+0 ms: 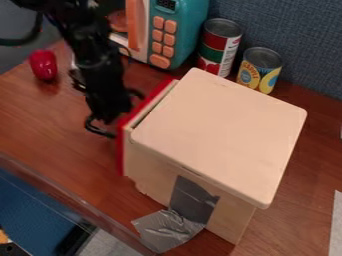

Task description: Opens the drawer

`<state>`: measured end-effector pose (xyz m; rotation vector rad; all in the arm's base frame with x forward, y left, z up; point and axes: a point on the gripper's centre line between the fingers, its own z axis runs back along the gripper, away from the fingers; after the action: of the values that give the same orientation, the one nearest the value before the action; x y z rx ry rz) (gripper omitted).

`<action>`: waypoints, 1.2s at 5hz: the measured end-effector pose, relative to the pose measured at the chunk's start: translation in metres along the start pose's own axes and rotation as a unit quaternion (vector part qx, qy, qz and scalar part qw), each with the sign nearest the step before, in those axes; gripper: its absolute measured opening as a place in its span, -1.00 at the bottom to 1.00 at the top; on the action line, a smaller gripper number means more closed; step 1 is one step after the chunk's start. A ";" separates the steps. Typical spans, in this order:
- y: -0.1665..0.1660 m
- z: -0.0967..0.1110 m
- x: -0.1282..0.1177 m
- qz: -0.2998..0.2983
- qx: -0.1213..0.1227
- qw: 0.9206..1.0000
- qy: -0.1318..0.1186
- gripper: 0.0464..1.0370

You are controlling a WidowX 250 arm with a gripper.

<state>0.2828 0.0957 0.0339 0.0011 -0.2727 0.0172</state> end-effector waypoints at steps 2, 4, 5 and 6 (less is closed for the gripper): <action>0.044 0.004 -0.003 0.044 0.012 0.999 0.009 -0.82; 0.062 0.004 -0.012 0.053 0.021 0.998 0.024 -0.82; 0.066 0.005 -0.016 0.055 0.020 0.998 0.030 -0.82; 0.068 0.007 -0.015 0.050 0.016 0.998 0.034 -0.82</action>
<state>0.2648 0.1630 0.0367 0.0182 -0.2047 0.1201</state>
